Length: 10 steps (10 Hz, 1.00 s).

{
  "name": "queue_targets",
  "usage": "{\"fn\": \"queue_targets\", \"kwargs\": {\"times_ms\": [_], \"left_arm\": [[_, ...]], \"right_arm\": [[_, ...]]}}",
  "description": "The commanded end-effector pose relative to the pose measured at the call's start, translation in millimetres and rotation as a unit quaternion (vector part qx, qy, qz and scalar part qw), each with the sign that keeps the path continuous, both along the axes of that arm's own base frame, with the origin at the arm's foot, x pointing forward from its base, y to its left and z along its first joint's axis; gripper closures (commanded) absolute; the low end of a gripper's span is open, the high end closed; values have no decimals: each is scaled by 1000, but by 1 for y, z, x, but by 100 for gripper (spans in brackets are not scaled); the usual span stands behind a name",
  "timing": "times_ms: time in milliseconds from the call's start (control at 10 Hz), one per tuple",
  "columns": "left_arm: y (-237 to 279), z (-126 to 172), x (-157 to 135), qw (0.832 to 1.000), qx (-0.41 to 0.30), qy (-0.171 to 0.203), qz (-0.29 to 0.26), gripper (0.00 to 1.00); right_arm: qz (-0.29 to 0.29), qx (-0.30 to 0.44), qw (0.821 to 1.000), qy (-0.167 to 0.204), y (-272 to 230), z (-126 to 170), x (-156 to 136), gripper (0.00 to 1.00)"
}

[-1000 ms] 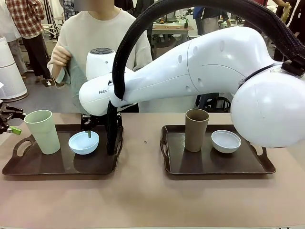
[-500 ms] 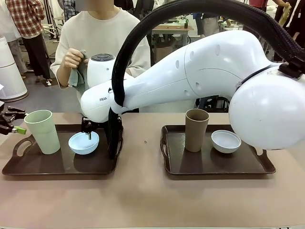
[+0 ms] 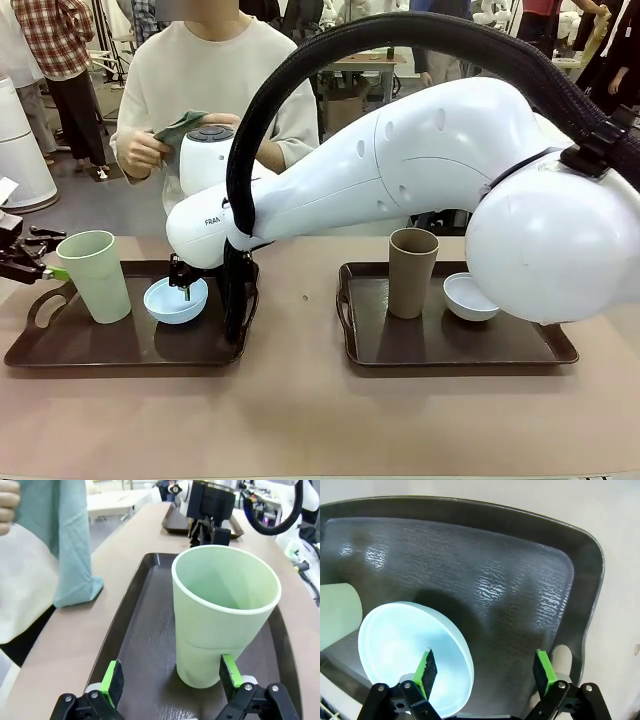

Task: Set up a tray with a mat and arrange the tableware.
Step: Pick up the Picnic Bowl and Reusable plastic cup from the Handle tray in front of the human's position and hold them in the air.

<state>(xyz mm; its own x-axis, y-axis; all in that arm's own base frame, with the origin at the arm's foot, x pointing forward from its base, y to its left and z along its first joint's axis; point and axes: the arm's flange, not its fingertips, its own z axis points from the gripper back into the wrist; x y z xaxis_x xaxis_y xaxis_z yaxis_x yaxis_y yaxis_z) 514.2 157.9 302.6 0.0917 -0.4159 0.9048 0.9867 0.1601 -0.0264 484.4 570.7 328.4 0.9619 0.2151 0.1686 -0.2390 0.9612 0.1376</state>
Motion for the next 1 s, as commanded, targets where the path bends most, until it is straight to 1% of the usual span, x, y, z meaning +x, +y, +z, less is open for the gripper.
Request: {"fn": "queue_targets", "kwargs": {"times_ms": [0,200,500,900], "left_arm": [[-5,-4,-1,1000,0,-13,-5,0],[-10,-8,1,1000,-2,-9,-9,0],[-23,-14,-5,998,-2,-8,-65,0],[-32,-19,-8,996,1,-13,-87,0]], "right_arm": [[-16,9,1000,-6,5,1,1,0],[-18,11,1000,-4,5,1,2,0],[-18,12,1000,-2,4,0,3,0],[-15,17,1000,1,5,-2,3,0]]}}
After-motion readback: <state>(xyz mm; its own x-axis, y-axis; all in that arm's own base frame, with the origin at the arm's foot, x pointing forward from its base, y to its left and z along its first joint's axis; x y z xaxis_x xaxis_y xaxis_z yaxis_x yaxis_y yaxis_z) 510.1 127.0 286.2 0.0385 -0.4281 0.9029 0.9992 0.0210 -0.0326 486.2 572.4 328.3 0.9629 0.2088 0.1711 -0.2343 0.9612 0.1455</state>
